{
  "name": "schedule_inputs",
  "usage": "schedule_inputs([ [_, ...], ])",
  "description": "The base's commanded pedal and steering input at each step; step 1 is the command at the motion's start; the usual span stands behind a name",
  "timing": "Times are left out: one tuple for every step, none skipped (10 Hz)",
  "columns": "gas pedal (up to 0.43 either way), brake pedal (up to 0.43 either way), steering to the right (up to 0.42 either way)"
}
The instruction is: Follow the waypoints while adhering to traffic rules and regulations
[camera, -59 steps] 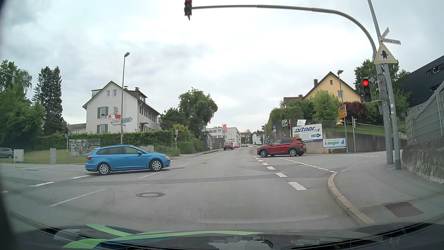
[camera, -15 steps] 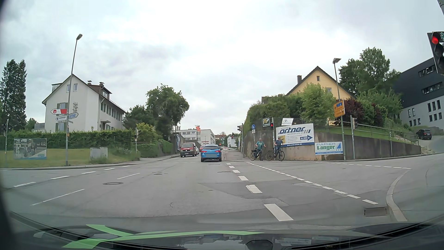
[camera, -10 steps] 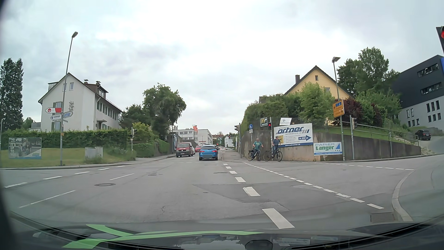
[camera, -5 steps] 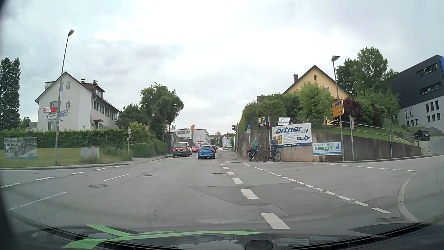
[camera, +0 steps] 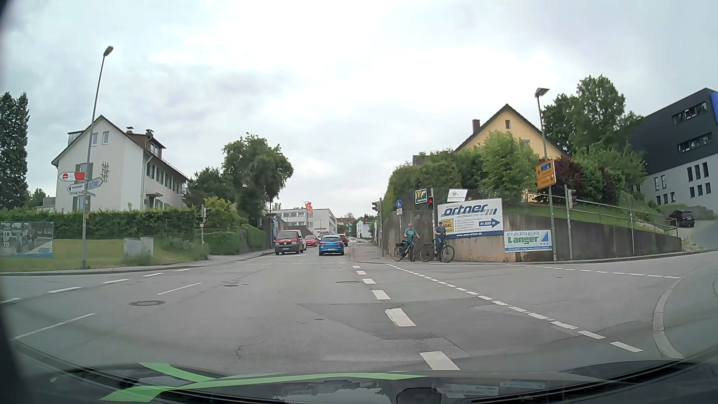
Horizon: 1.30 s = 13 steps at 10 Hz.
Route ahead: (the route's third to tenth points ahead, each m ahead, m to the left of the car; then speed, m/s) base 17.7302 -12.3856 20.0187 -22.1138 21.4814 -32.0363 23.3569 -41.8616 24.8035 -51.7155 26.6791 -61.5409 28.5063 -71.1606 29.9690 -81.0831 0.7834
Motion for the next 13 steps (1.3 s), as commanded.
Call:
schedule_inputs([
  [0.15, 0.0, 0.075],
  [0.157, 0.0, 0.075],
  [0.169, 0.0, 0.076],
  [0.177, 0.0, 0.077],
  [0.177, 0.0, 0.079],
  [0.189, 0.0, 0.081],
  [0.197, 0.0, 0.085],
  [0.22, 0.0, 0.092],
  [0.22, 0.0, 0.096],
  [0.22, 0.0, 0.101],
  [0.22, 0.0, 0.11],
  [0.22, 0.0, 0.117],
  [0.22, 0.0, 0.129],
])
